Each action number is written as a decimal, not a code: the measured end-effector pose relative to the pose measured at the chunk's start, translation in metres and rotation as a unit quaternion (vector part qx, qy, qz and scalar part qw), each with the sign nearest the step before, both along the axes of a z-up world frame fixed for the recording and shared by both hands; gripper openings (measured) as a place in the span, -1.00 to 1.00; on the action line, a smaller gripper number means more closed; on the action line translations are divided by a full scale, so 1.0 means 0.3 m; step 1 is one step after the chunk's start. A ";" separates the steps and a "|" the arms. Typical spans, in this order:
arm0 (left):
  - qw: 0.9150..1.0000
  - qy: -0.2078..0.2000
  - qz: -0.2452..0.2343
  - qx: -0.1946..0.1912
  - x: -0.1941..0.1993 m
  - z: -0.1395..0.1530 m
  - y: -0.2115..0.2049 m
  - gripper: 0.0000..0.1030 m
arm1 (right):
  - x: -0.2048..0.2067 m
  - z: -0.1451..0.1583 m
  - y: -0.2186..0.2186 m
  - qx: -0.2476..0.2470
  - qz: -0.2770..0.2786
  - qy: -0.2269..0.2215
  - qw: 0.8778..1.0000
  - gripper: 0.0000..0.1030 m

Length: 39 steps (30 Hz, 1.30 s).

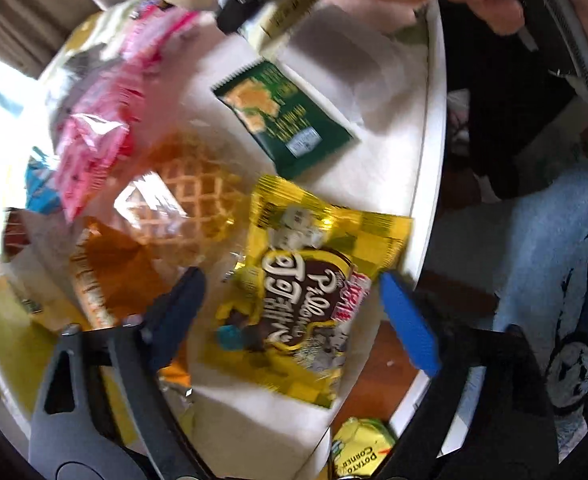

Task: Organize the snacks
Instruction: 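Close the left gripper on the yellow pack while the right gripper grasps the cheese-stick bag, then carry both packs into the cardboard box and open both grippers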

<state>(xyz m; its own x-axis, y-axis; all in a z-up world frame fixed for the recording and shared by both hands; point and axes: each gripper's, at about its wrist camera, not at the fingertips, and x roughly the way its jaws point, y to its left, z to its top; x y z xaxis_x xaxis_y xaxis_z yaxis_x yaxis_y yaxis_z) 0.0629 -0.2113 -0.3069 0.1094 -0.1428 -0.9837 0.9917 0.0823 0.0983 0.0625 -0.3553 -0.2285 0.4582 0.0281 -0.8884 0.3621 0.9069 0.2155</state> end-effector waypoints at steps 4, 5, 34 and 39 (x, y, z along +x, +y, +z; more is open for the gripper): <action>1.000 0.004 -0.007 0.013 0.005 -0.035 0.010 0.53 | -0.001 -0.006 0.000 0.001 -0.007 -0.001 1.000 0.17; 1.000 0.006 -0.004 0.018 0.008 -0.044 0.010 0.49 | 0.001 -0.008 0.001 0.001 -0.007 -0.001 1.000 0.17; 0.955 -0.026 0.259 -0.141 0.087 0.498 0.049 0.12 | 0.053 0.365 0.047 -0.036 0.123 -0.074 0.989 0.17; 0.931 -0.036 0.320 -0.174 0.176 0.594 0.115 0.12 | 0.105 0.453 0.106 -0.043 0.150 -0.100 0.983 0.17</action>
